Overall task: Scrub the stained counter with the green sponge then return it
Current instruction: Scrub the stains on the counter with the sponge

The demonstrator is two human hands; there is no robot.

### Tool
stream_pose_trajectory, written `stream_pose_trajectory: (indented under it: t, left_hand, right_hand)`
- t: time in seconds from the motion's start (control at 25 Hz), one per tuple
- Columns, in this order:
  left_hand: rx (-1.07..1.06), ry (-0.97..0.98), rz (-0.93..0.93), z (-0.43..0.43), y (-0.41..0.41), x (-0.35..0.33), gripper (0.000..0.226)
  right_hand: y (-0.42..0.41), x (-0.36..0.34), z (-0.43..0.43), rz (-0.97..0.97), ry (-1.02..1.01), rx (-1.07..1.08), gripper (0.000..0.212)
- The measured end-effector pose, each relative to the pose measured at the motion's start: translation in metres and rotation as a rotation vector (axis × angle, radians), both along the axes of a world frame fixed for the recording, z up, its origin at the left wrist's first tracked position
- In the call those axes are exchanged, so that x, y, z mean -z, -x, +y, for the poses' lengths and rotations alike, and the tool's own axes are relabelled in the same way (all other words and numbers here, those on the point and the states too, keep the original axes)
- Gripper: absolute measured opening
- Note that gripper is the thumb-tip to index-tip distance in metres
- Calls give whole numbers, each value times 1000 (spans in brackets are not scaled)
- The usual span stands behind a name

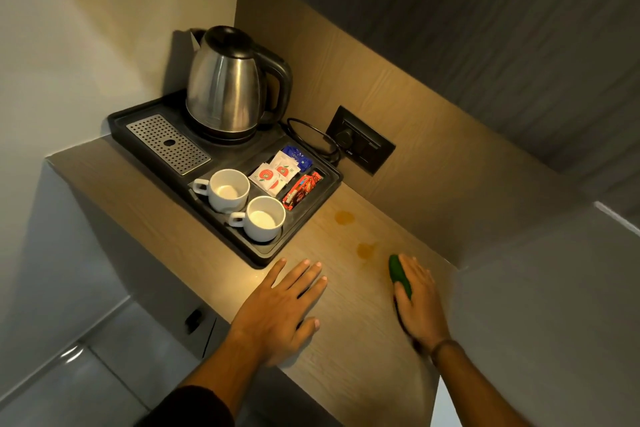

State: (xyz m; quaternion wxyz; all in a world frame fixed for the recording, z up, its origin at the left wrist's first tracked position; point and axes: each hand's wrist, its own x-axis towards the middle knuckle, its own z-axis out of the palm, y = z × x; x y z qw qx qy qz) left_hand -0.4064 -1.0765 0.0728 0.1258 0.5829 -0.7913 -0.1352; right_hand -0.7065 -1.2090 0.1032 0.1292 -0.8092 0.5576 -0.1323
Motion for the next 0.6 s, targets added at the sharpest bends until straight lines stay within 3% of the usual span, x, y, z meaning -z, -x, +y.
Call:
stream_pose_trajectory:
  t: [0.12, 0.28, 0.48, 0.6]
  left_hand:
    - [3, 8, -1, 0, 1, -1, 71]
    - [-1, -15, -3, 1, 0, 0, 71]
    - [7, -5, -1, 1, 0, -3, 71]
    - [-3, -14, 7, 0, -1, -2, 71]
  right_hand:
    - [-44, -11, -28, -14, -31, 89, 59]
    - [-22, 4, 25, -16, -25, -171, 64]
    - [-46, -13, -19, -2, -34, 23, 60]
    - [-45, 2, 19, 4, -40, -207, 65]
